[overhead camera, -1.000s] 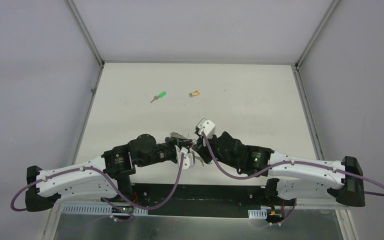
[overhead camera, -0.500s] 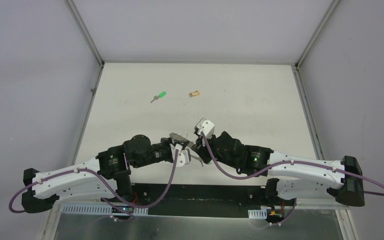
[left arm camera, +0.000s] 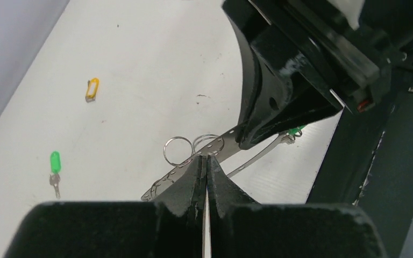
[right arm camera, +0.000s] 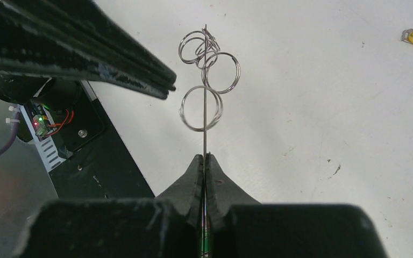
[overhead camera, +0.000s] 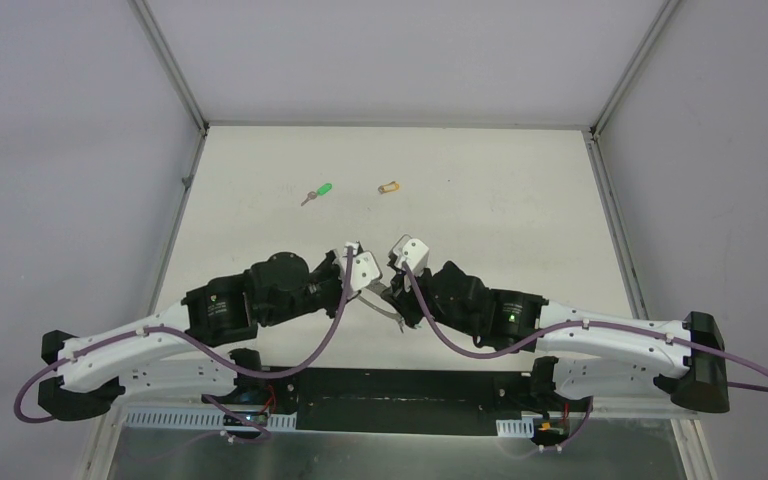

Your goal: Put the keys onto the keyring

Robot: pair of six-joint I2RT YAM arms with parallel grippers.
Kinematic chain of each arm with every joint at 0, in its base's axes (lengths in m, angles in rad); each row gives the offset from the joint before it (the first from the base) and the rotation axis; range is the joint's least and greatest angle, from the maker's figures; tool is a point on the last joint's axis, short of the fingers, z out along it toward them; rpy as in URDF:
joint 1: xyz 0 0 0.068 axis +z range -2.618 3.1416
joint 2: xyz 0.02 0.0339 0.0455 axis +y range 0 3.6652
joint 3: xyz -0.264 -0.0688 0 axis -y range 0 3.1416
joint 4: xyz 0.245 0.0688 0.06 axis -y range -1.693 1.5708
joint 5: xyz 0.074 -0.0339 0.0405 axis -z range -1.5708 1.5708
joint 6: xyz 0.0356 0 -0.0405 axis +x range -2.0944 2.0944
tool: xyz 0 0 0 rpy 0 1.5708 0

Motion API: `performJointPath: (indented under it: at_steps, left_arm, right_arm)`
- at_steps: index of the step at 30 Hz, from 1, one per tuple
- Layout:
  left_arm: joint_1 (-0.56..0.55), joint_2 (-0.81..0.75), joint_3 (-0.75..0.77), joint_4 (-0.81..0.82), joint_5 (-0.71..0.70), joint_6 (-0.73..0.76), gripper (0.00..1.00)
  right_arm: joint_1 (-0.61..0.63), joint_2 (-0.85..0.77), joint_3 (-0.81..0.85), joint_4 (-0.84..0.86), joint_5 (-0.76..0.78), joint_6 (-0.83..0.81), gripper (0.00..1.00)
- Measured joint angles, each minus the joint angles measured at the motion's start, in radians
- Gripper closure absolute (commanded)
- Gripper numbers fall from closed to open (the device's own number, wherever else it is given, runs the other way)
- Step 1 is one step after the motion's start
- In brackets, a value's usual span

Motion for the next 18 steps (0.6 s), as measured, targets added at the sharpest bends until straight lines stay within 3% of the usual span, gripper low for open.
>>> performJointPath:
  at_steps: [9,10,12,18]
  left_arm:
    - [0.000,0.095,0.161,-0.138,-0.059,-0.188,1.00]
    - [0.000,0.101,0.172,-0.146,-0.062,-0.200,0.96]
    - [0.000,0.109,0.188,-0.163,-0.070,-0.228,0.73]
    - [0.000,0.090,0.193,-0.200,-0.123,-0.391,0.50]
  right_arm:
    - [0.000,0.000,0.000,-0.024,0.000,-0.010,1.00]
    - [0.000,0.000,0.000,-0.024,0.000,-0.011,1.00]
    - [0.000,0.000,0.000,-0.024,0.000,-0.012,1.00]
    - [0.000,0.000,0.000,-0.024,0.000,-0.015,1.00]
